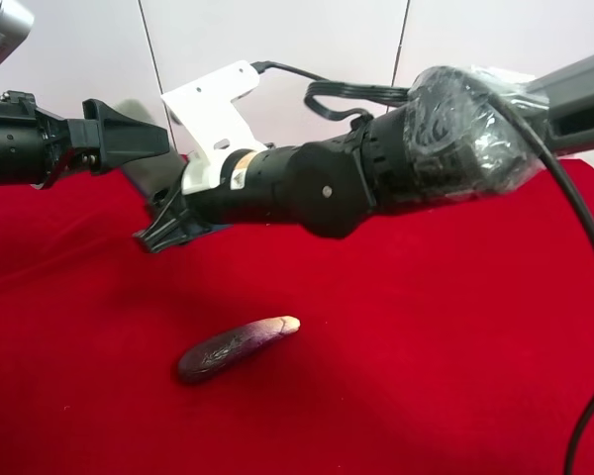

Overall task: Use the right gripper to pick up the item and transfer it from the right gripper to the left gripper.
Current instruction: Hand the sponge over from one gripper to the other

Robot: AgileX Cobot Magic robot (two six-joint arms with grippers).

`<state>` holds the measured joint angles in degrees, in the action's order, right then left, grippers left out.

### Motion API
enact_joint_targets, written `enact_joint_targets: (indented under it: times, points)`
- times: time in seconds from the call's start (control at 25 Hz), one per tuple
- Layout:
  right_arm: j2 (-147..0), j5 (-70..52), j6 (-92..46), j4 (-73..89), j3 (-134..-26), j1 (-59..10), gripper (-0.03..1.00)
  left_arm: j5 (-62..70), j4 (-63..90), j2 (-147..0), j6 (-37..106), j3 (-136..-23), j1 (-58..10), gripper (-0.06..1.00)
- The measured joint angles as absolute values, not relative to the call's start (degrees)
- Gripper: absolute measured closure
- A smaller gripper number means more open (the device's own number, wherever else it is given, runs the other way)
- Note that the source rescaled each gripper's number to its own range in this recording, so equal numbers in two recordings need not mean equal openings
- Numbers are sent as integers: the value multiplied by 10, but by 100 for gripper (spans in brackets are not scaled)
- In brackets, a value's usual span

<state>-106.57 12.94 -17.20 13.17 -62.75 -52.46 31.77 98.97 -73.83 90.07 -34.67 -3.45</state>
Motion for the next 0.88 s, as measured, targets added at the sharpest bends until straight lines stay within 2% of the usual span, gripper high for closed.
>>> enact_joint_targets:
  times: [0.32,0.36,0.4,0.48,0.6,0.64,0.88]
  points:
    - [-1066,154,-132,113,-628,-547,96,318,990,-739,903,-347,-35,-5]
    - [-1066,154,-131,112,-628,-547,96,318,990,-739,903,-347,-35,-3]
    - [-1066,154,-130,111,-628,-547,96,318,990,-739,903,-347,-35,4]
    - [-1066,154,-130,111,-628,-547,96,318,990,-739,903,-347,-35,28]
    - [-1066,154,-128,111,-628,-547,97,323,991,-739,903,-347,-35,89]
    - [-1066,155,-128,111,-628,-547,97,327,991,-739,904,-347,-35,94]
    - [-1066,157,-128,111,-628,-547,97,328,994,-739,905,-347,-35,92]
